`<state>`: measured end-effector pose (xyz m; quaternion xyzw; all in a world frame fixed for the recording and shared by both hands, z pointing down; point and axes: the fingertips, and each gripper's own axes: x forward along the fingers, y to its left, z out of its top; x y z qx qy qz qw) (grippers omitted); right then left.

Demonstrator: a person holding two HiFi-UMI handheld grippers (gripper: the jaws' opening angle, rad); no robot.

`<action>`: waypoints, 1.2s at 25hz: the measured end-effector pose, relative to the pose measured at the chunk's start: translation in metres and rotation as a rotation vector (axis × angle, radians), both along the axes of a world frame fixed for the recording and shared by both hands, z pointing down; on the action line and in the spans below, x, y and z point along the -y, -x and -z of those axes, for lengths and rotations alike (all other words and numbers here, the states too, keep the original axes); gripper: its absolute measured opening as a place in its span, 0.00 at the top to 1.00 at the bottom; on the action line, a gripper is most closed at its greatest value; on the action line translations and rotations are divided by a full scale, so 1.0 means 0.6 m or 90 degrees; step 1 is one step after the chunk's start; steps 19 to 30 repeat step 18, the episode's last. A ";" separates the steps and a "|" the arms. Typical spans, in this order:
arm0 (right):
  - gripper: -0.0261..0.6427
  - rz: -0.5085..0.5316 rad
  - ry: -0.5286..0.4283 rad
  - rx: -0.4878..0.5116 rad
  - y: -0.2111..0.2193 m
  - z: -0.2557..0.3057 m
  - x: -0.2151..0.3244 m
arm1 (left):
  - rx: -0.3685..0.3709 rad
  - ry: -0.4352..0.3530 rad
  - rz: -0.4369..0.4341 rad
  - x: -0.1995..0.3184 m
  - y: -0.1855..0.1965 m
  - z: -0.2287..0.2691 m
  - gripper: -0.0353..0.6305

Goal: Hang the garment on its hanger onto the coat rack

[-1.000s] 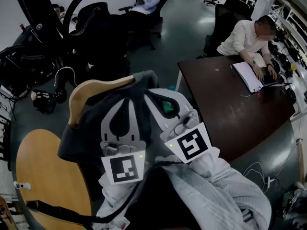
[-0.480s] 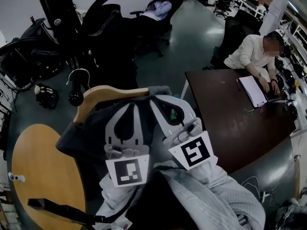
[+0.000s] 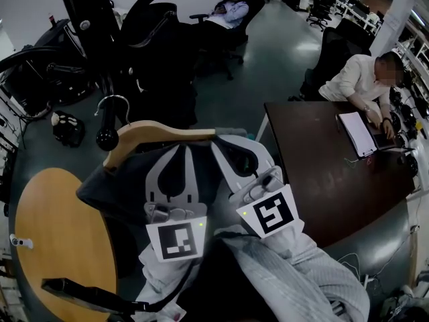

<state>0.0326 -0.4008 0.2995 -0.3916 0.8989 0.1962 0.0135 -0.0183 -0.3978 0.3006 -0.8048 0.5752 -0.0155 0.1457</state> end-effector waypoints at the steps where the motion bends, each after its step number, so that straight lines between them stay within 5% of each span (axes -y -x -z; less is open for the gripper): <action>1: 0.96 0.001 -0.001 -0.001 0.001 -0.001 0.001 | -0.002 0.000 0.001 0.001 0.000 -0.001 0.94; 30: 0.96 -0.002 0.004 0.014 -0.001 -0.012 0.008 | 0.009 -0.001 -0.006 0.008 -0.001 -0.007 0.94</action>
